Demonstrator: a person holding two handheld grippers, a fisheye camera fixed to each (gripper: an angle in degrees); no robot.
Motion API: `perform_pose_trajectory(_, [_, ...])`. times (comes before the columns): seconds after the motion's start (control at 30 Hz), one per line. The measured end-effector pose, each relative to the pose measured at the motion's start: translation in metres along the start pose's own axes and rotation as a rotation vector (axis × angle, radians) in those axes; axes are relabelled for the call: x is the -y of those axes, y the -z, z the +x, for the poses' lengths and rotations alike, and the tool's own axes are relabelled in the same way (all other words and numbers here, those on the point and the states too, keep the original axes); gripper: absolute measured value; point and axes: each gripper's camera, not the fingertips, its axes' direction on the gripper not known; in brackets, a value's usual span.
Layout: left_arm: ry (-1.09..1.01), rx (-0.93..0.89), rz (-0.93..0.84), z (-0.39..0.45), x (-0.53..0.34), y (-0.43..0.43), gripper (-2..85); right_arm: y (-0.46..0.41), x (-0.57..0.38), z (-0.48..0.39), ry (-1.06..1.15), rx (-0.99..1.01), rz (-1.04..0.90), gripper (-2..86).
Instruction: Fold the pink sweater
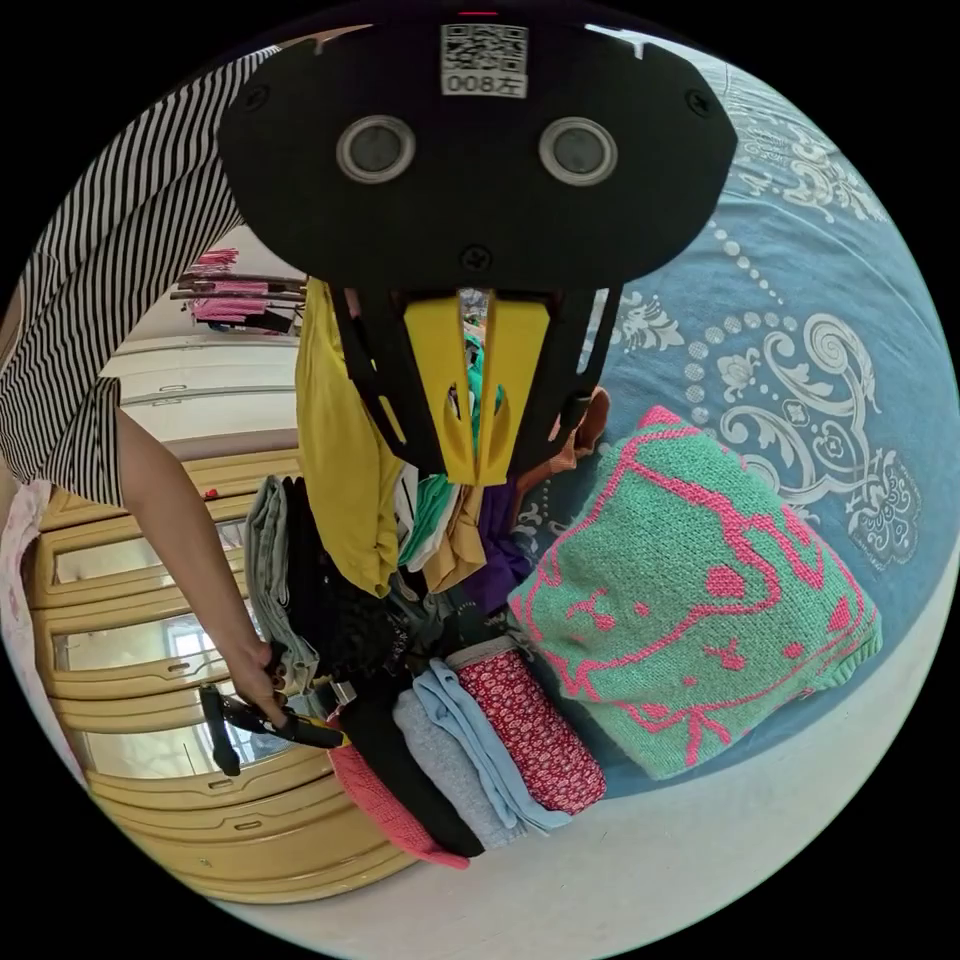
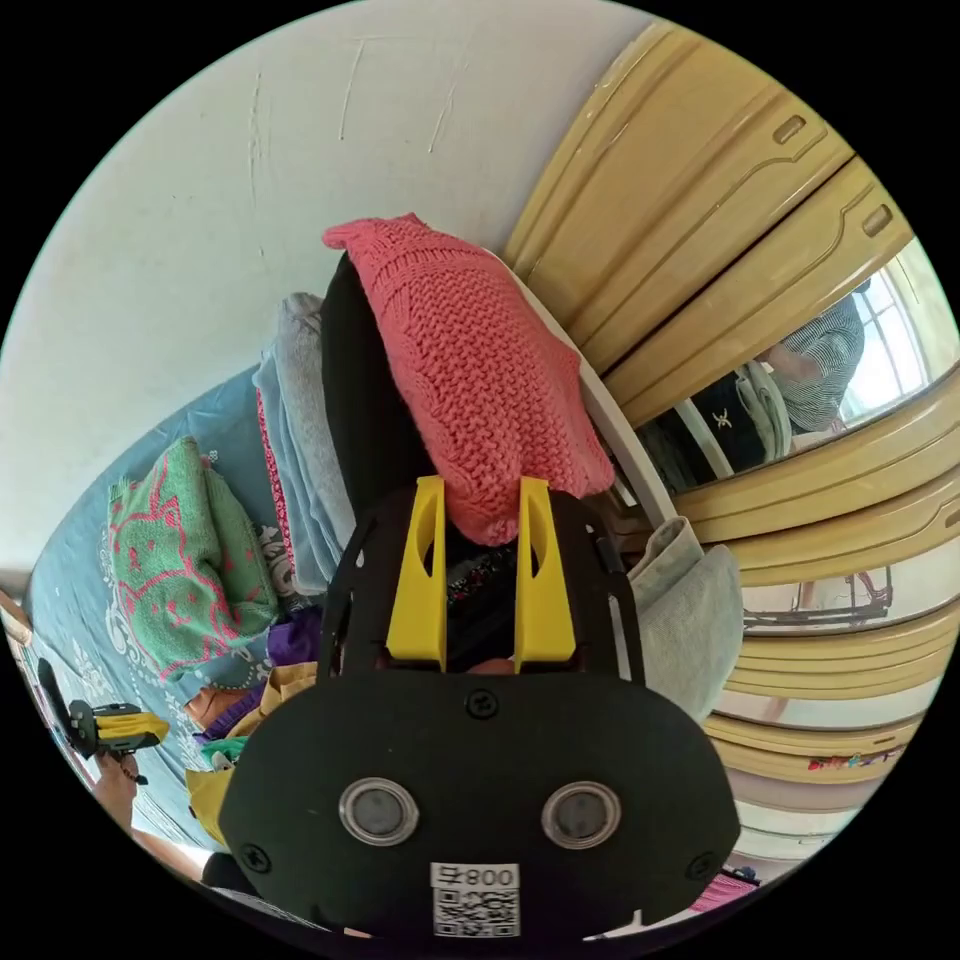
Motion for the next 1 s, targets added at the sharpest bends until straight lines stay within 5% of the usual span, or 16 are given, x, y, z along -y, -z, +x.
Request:
perform_pose_trajectory(0.2, [0.034, -0.034, 0.012, -0.011, -0.043, 0.051, 0.1, -0.005, -0.004, 0.02, -0.06, 0.156, -0.05, 7.3])
perform_pose_trajectory(0.5, [0.127, -0.102, 0.123, -0.034, -0.129, 0.167, 0.1, 0.078, -0.014, 0.04, -0.114, 0.523, 0.148, 5.6])
perform_pose_trajectory(0.8, [0.066, -0.194, 0.298, -0.028, -0.219, 0.312, 0.2, 0.224, -0.051, -0.096, 0.323, 0.669, 0.328, 4.7])
perform_pose_trajectory(1.0, [0.092, -0.253, 0.395, -0.028, -0.345, 0.411, 0.1, 0.271, -0.177, -0.282, 0.777, 0.828, 0.196, 5.4])
